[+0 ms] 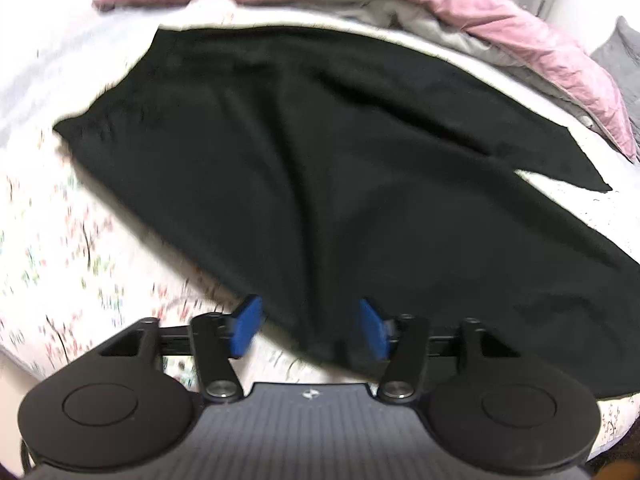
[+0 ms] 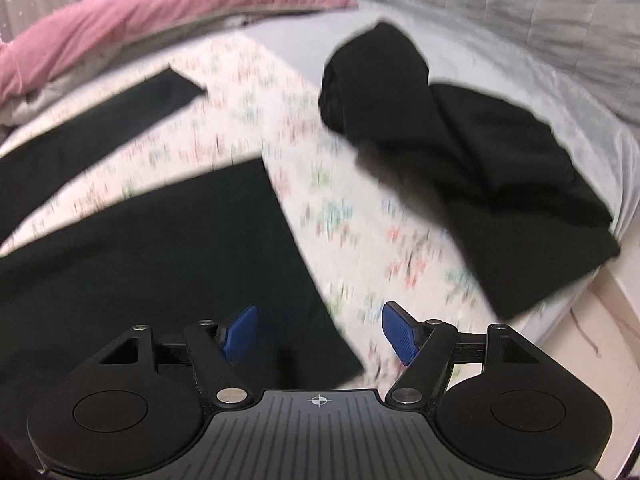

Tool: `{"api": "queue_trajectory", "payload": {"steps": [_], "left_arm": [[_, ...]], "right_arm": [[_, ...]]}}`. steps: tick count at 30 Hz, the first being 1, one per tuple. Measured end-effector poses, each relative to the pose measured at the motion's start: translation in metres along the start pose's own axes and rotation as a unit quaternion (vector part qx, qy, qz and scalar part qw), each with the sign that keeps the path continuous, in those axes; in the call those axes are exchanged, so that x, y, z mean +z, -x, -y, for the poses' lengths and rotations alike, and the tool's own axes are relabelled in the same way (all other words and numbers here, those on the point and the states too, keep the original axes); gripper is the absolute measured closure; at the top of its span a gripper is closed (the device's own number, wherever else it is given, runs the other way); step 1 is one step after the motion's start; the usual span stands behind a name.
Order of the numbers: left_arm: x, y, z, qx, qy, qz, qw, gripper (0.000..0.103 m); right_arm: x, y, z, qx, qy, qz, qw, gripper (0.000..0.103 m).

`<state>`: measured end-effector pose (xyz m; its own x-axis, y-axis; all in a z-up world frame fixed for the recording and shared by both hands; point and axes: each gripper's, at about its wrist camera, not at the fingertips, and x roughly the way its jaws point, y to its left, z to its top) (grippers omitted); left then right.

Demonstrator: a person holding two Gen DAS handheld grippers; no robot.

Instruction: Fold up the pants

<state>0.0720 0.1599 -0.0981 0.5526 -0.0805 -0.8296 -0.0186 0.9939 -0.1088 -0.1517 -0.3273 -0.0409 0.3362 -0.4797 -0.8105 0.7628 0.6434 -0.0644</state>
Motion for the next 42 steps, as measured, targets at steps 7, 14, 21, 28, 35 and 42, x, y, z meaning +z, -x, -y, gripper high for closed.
{"api": "queue_trajectory", "payload": {"steps": [7,14,21,28,35,42], "left_arm": [[0.033,-0.010,0.050,-0.049,-0.042,0.045,0.9969,0.000],[0.107,-0.049,0.119,-0.107,-0.133,0.072,0.9828,0.000],[0.184,-0.140,0.199,-0.170,-0.151,0.066,0.9716,0.000],[0.203,-0.204,0.204,-0.115,-0.150,0.073,0.9791,0.000],[0.189,-0.212,0.189,-0.097,-0.142,0.085,0.9814,0.000],[0.184,-0.211,0.193,-0.095,-0.159,0.087,0.9787,0.000]], "right_arm": [[0.052,-0.014,-0.013,0.073,-0.004,0.031,0.997,0.030],[0.114,-0.082,-0.035,0.154,-0.037,0.022,0.987,0.030],[0.164,-0.160,-0.059,0.211,-0.085,0.032,0.973,0.030],[0.246,-0.226,-0.098,0.228,-0.019,0.050,0.972,0.030],[0.320,-0.293,-0.172,0.237,0.056,0.047,0.969,0.045],[0.347,-0.326,-0.224,0.227,0.068,0.060,0.970,0.088]]}}
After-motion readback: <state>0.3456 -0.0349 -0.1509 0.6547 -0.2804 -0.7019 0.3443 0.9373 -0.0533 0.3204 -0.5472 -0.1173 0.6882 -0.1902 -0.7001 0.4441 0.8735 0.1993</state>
